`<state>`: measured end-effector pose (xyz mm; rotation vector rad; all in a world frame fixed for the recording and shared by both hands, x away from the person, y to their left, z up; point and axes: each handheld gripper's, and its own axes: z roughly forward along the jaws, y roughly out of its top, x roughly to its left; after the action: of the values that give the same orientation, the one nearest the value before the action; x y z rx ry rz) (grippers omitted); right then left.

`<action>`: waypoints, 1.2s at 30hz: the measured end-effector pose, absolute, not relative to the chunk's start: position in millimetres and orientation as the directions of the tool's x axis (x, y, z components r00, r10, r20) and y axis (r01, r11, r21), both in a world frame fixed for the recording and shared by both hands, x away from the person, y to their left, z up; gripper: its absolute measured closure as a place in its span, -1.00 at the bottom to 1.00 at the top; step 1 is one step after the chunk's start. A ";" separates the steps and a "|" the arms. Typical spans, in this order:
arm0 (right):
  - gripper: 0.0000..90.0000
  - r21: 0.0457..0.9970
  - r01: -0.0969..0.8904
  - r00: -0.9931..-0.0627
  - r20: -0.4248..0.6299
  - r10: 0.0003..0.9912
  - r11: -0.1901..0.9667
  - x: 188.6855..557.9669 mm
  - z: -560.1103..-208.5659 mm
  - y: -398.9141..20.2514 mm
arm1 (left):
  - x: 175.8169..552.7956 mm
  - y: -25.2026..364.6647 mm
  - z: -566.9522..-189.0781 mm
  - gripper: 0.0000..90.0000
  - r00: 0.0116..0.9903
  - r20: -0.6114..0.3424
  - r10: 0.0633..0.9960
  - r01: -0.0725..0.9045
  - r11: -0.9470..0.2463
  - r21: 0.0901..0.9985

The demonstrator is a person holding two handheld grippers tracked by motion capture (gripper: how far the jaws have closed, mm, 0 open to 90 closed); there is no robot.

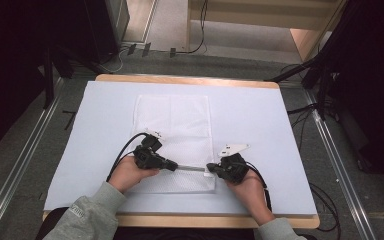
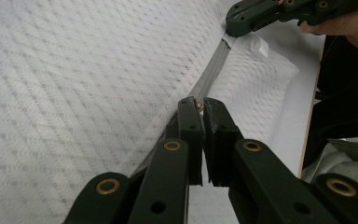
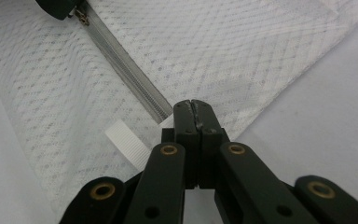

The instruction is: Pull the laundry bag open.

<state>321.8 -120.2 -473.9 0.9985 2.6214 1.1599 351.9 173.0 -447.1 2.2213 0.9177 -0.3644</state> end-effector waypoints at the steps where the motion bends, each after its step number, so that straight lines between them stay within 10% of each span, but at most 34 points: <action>1: 1.00 0.693 0.526 -0.779 0.160 0.606 0.493 322.0 -473.9 -120.3 | 351.5 174.0 -446.7 0.96 0.710 -0.484 0.512 0.704 -0.510 0.494; 36: 1.00 0.690 0.522 -0.783 0.154 0.602 0.502 321.9 -473.4 -119.6 | 345.1 201.1 -442.9 0.96 0.691 -0.494 0.527 0.722 -0.497 0.481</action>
<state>321.9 -119.6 -473.4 0.9874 2.6286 1.1513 345.1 201.1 -442.9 2.2182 0.9512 -0.3709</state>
